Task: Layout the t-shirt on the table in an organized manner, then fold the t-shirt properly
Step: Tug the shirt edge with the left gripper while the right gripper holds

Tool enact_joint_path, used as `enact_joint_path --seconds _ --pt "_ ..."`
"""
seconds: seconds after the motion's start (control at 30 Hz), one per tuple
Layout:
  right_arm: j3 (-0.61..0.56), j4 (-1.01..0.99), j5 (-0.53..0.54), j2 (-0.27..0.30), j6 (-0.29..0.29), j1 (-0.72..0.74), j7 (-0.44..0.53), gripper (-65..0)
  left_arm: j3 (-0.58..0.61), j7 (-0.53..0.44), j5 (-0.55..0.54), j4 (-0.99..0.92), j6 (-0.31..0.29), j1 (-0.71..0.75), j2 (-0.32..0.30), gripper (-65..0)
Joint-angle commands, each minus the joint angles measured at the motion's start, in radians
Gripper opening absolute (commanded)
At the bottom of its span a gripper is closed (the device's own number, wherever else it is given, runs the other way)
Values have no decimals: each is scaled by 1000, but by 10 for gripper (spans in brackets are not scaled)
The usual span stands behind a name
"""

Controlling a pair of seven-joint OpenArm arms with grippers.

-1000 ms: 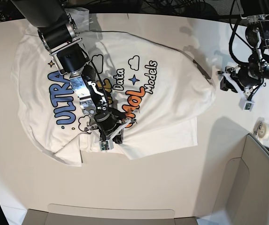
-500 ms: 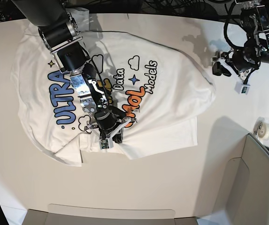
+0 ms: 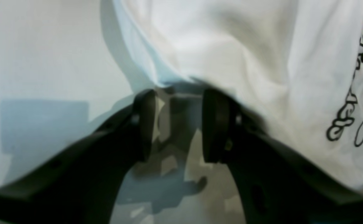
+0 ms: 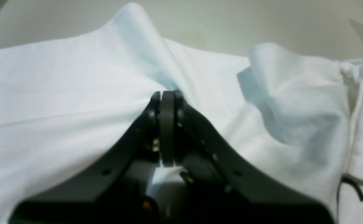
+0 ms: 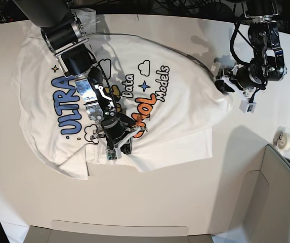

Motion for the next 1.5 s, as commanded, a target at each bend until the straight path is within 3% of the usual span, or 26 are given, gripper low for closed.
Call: enact_joint_path --seconds 0.0,0.27,0.33,0.43,0.57,0.77,1.1,1.27,1.47 --pt "-1 -34 -4 21 -49 -42 -210 -650 7 -22 -14 17 -2 -21 -14 -410" --pt "-1 -34 -4 20 -49 -42 -210 -650 18 -26 -14 17 -2 -21 -14 -416" --pt "-1 -34 -4 20 -49 -42 -210 -650 18 -35 -14 15 -2 -24 -12 -468" --pt "-1 -34 -4 18 -49 -43 -210 -650 18 -68 -14 -8 -2 -35 -12 -649" --pt "-1 -34 -4 18 -49 -43 -210 -650 9 -75 -14 -39 -2 -37 -20 -646" --pt "-1 -35 -4 21 -49 -43 -210 -650 -56 -26 -14 84 -2 3 -23 -650" --pt "-1 -37 -4 21 -49 -42 -210 -650 -59 18 -14 287 -3 166 -150 -650" --pt "-1 -38 -4 21 -49 -42 -210 -650 -51 40 -15 287 -8 203 -259 -650" --pt "-1 -38 -46 21 -49 -42 -210 -650 58 38 -15 285 -8 203 -391 -650"
